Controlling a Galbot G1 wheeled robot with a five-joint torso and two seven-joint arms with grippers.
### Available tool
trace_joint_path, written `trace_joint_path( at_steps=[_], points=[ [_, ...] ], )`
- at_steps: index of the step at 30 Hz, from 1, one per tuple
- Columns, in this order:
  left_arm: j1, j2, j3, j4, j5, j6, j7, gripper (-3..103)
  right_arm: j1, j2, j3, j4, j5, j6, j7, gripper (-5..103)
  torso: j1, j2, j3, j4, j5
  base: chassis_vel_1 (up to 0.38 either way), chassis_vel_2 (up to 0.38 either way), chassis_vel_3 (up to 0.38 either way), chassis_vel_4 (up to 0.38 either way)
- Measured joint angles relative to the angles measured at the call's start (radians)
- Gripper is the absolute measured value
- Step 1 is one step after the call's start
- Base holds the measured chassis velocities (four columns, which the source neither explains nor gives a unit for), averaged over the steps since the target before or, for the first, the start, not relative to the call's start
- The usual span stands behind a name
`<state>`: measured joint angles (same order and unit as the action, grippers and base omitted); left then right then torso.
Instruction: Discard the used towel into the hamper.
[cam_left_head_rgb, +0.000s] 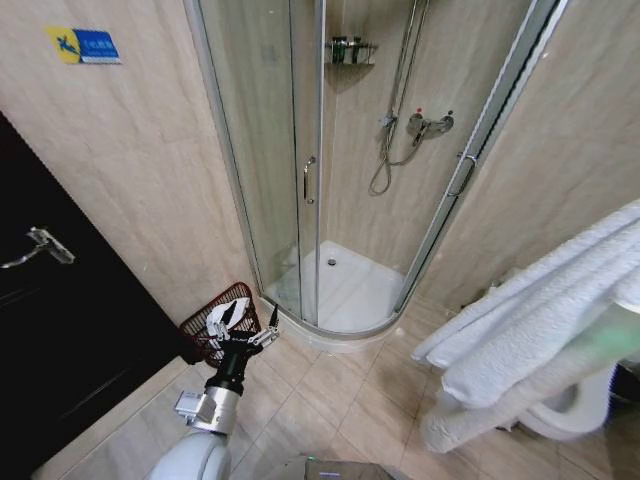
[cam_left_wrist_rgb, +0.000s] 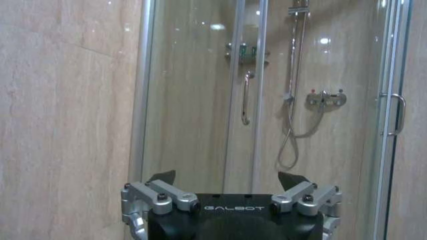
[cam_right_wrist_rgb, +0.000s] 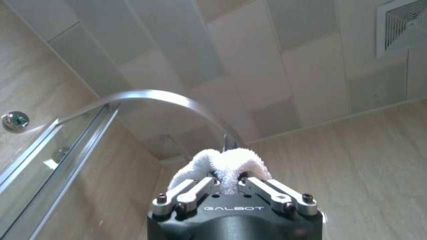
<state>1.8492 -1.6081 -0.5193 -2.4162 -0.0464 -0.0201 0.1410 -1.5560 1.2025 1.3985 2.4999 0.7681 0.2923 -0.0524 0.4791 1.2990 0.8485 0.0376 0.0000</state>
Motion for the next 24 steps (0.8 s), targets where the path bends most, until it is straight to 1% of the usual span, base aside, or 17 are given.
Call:
trace_joint_path(
  at_steps=[7, 13, 19, 24],
  points=[
    [0.000, 0.000, 0.000, 0.000, 0.000, 0.000, 0.000, 100, -0.001, -0.004, 0.000, 0.000, -0.001, -0.001, -0.001, 8, -0.001, -0.003, -0.002, 0.0000, 0.0000, 0.000, 0.000, 0.000, 0.000],
    [0.000, 0.000, 0.000, 0.000, 0.000, 0.000, 0.000, 100, -0.001, -0.004, 0.002, 0.000, -0.001, -0.001, -0.001, 8, -0.002, -0.005, -0.002, 0.0000, 0.0000, 0.047, 0.058, 0.056, 0.050],
    [0.000, 0.000, 0.000, 0.000, 0.000, 0.000, 0.000, 100, -0.002, 0.005, 0.003, 0.000, -0.003, -0.001, -0.004, 8, -0.003, -0.006, -0.003, 0.0002, 0.0000, 0.082, 0.075, 0.077, 0.076],
    [0.000, 0.000, 0.000, 0.000, 0.000, 0.000, 0.000, 100, -0.001, 0.007, 0.002, 0.000, -0.004, -0.001, -0.005, 8, -0.003, -0.007, -0.004, -0.0001, 0.0001, 0.111, 0.107, 0.103, 0.088]
  ],
)
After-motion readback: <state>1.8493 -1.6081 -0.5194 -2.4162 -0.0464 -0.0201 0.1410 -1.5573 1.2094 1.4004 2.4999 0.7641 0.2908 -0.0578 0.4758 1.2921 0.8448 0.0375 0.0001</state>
